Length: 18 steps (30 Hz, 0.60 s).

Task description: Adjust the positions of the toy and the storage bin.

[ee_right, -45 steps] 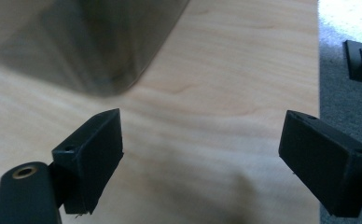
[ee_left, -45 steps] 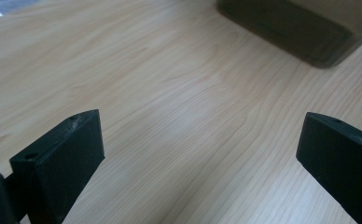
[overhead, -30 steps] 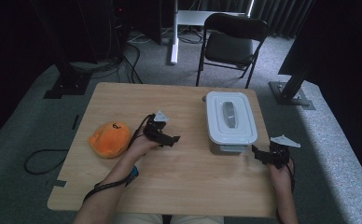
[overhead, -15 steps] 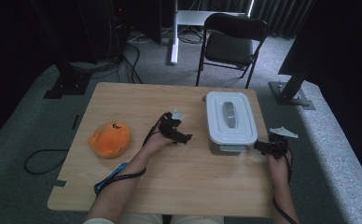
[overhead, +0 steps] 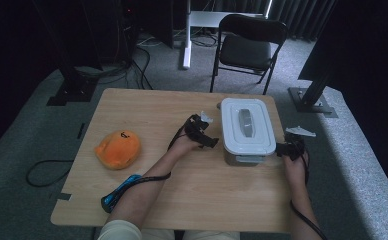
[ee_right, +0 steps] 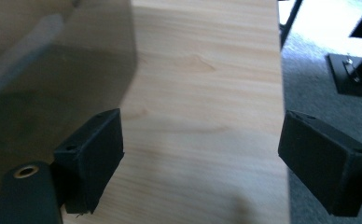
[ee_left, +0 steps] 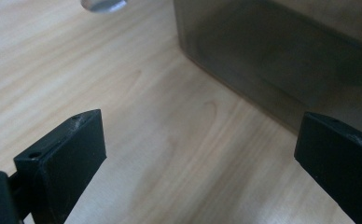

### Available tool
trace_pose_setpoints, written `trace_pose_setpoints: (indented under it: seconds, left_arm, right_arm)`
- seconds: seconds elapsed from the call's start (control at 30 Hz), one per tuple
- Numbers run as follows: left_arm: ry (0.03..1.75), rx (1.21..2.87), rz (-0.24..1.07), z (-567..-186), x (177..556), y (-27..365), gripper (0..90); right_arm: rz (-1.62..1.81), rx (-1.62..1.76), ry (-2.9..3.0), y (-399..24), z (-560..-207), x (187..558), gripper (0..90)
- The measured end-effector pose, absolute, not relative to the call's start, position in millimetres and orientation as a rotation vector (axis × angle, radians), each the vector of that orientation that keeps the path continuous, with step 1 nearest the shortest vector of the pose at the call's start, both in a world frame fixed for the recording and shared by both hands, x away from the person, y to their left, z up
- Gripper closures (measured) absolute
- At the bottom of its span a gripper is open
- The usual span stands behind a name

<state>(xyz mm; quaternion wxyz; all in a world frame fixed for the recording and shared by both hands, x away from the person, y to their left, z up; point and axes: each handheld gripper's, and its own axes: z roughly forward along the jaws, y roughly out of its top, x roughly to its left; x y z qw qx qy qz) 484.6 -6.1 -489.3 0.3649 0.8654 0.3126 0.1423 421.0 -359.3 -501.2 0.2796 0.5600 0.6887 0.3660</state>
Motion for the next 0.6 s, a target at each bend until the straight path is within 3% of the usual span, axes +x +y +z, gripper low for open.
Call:
trace_pose_setpoints:
  seconds: [0.6]
  left_arm:
    - [0.776, 2.238, 0.341, -477.5, 482.4, -13.5, 2.6]
  right_arm:
    - [1.075, 1.434, 1.919, -344.5, -494.8, 427.6, 22.9]
